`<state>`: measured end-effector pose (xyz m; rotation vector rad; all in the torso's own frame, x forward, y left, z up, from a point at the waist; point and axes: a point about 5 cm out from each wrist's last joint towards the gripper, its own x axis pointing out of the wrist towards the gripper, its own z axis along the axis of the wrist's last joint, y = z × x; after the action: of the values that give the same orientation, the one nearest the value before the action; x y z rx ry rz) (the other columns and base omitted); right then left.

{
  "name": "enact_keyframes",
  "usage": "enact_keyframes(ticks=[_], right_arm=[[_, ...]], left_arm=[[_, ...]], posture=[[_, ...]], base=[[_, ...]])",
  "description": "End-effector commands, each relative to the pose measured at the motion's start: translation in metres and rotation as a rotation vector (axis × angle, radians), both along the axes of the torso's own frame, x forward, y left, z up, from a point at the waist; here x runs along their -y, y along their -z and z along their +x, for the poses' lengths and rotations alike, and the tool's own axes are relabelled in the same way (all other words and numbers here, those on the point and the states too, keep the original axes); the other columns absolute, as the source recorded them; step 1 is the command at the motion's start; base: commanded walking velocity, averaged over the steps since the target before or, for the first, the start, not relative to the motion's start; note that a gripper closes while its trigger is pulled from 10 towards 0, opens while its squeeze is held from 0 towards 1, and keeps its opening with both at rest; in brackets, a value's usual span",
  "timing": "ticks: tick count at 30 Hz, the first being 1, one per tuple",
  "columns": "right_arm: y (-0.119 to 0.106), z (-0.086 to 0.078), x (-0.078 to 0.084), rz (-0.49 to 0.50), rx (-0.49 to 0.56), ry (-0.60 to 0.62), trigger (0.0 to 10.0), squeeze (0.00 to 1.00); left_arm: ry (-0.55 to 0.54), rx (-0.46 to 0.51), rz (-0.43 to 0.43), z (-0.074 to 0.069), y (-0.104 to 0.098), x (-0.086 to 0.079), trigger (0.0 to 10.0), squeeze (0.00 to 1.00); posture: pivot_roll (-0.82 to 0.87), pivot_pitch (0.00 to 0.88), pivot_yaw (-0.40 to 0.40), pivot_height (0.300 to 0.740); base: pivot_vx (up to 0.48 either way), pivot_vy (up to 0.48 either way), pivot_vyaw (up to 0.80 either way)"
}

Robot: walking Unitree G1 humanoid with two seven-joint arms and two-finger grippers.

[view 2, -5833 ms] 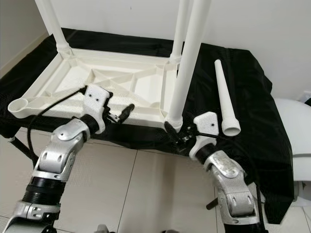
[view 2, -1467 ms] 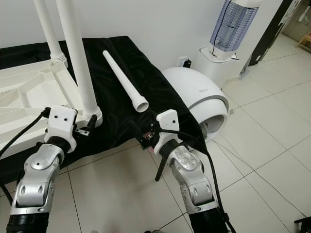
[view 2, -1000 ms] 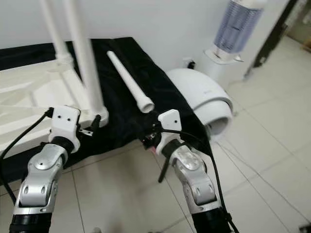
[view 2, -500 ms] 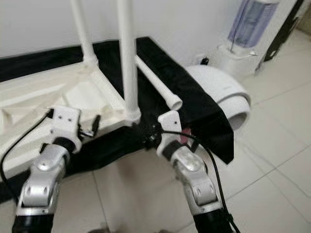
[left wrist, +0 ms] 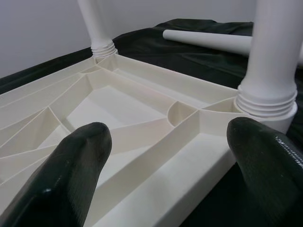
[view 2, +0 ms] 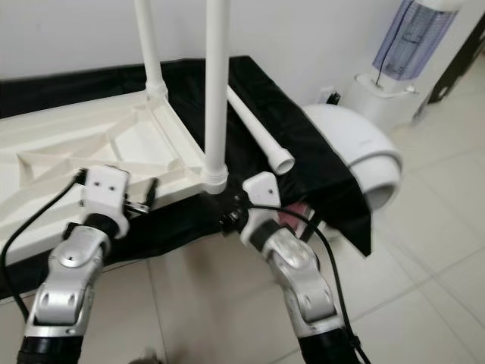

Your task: Building children table

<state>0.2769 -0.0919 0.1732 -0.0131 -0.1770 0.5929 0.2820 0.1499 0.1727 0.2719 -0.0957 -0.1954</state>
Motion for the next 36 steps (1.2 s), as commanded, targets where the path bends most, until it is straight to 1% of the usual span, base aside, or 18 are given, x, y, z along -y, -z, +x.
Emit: enact_keyframes(ticks=[1, 17, 18, 19, 21, 22, 24, 25, 26, 27, 28, 29, 30, 31, 32, 34, 35, 36], right_arm=[[-0.001, -0.001, -0.005, 0.004, 0.007, -0.013, 10.0, 0.00], [-0.002, -0.001, -0.002, -0.005, 0.015, -0.006, 10.0, 0.00], [-0.006, 0.002, 0.003, -0.013, 0.027, 0.010, 10.0, 0.00], [-0.006, 0.002, 0.003, -0.013, 0.027, 0.010, 10.0, 0.00], [-0.017, 0.008, 0.021, -0.040, 0.069, 0.060, 10.0, 0.00], [-0.017, 0.008, 0.021, -0.040, 0.069, 0.060, 10.0, 0.00], [-0.031, 0.017, 0.042, -0.074, 0.114, 0.097, 10.0, 0.00], [-0.031, 0.017, 0.042, -0.074, 0.114, 0.097, 10.0, 0.00], [-0.038, 0.023, 0.049, -0.094, 0.131, 0.105, 10.0, 0.00], [-0.038, 0.023, 0.049, -0.094, 0.131, 0.105, 10.0, 0.00], [-0.046, 0.031, 0.054, -0.123, 0.148, 0.087, 10.0, 0.00], [-0.046, 0.031, 0.054, -0.123, 0.148, 0.087, 10.0, 0.00], [-0.047, 0.033, 0.054, -0.128, 0.145, 0.065, 10.0, 0.00], [-0.047, 0.035, 0.053, -0.140, 0.136, 0.033, 10.0, 0.00], [-0.047, 0.036, 0.051, -0.165, 0.133, -0.001, 10.0, 0.00], [-0.046, 0.036, 0.051, -0.183, 0.132, -0.022, 10.0, 0.00], [-0.046, 0.038, 0.048, -0.212, 0.129, -0.057, 10.0, 0.00], [-0.046, 0.038, 0.048, -0.212, 0.129, -0.057, 10.0, 0.00]], left_arm=[[-0.021, -0.019, 0.002, 0.000, 0.003, -0.005, 10.0, 0.00], [-0.018, -0.015, 0.006, 0.003, 0.003, -0.003, 10.0, 0.00], [-0.003, 0.003, 0.025, 0.005, -0.001, -0.002, 10.0, 0.00], [-0.003, 0.003, 0.025, 0.005, -0.001, -0.002, 10.0, 0.00], [0.058, 0.029, 0.067, 0.012, -0.011, 0.002, 10.0, 0.00], [0.058, 0.029, 0.067, 0.012, -0.011, 0.002, 10.0, 0.00], [0.157, 0.009, 0.158, 0.027, -0.019, 0.015, 10.0, 0.00], [0.157, 0.009, 0.158, 0.027, -0.019, 0.015, 10.0, 0.00], [0.211, -0.020, 0.210, 0.039, -0.020, 0.025, 10.0, 0.00], [0.211, -0.020, 0.210, 0.039, -0.020, 0.025, 10.0, 0.00], [0.329, -0.078, 0.269, 0.053, -0.022, 0.041, 10.0, 0.28], [0.329, -0.078, 0.269, 0.053, -0.022, 0.041, 10.0, 0.28], [0.382, -0.101, 0.280, 0.057, -0.023, 0.046, 10.0, 0.58], [0.425, -0.126, 0.282, 0.060, -0.024, 0.050, 10.0, 0.64], [0.465, -0.154, 0.282, 0.062, -0.024, 0.053, 10.0, 0.64], [0.488, -0.172, 0.282, 0.064, -0.024, 0.055, 10.0, 0.64], [0.553, -0.213, 0.301, 0.065, -0.023, 0.059, 10.0, 0.00], [0.553, -0.213, 0.301, 0.065, -0.023, 0.059, 10.0, 0.00]], posture=[[0.08, 0.072, -0.056, 0.740], [0.08, 0.073, -0.059, 0.740], [0.08, 0.073, -0.062, 0.740], [0.08, 0.073, -0.062, 0.740], [0.08, 0.075, -0.064, 0.740], [0.08, 0.075, -0.064, 0.740], [0.07, 0.083, -0.066, 0.740], [0.07, 0.083, -0.066, 0.740], [0.06, 0.088, -0.064, 0.740], [0.06, 0.088, -0.064, 0.740], [0.05, 0.095, -0.059, 0.740], [0.05, 0.095, -0.059, 0.740], [0.04, 0.099, -0.053, 0.740], [0.03, 0.101, -0.051, 0.740], [0.03, 0.104, -0.048, 0.740], [0.03, 0.104, -0.048, 0.740], [0.02, 0.110, -0.033, 0.740], [0.02, 0.110, -0.033, 0.740]], base=[[0.000, 0.000, 0.00], [0.000, 0.000, 0.00], [0.000, 0.000, 0.00], [0.000, 0.000, 0.00], [0.000, 0.000, 0.00], [0.000, 0.000, 0.00], [0.000, 0.000, 0.00], [0.000, 0.000, 0.00], [0.000, 0.000, 0.00], [0.000, 0.000, 0.00], [0.000, 0.000, 0.00], [0.000, 0.000, 0.00], [0.000, 0.000, 0.00], [0.000, 0.000, 0.00], [0.000, 0.000, 0.00], [0.000, 0.000, 0.00], [0.000, 0.000, 0.00], [0.000, 0.000, 0.00]])
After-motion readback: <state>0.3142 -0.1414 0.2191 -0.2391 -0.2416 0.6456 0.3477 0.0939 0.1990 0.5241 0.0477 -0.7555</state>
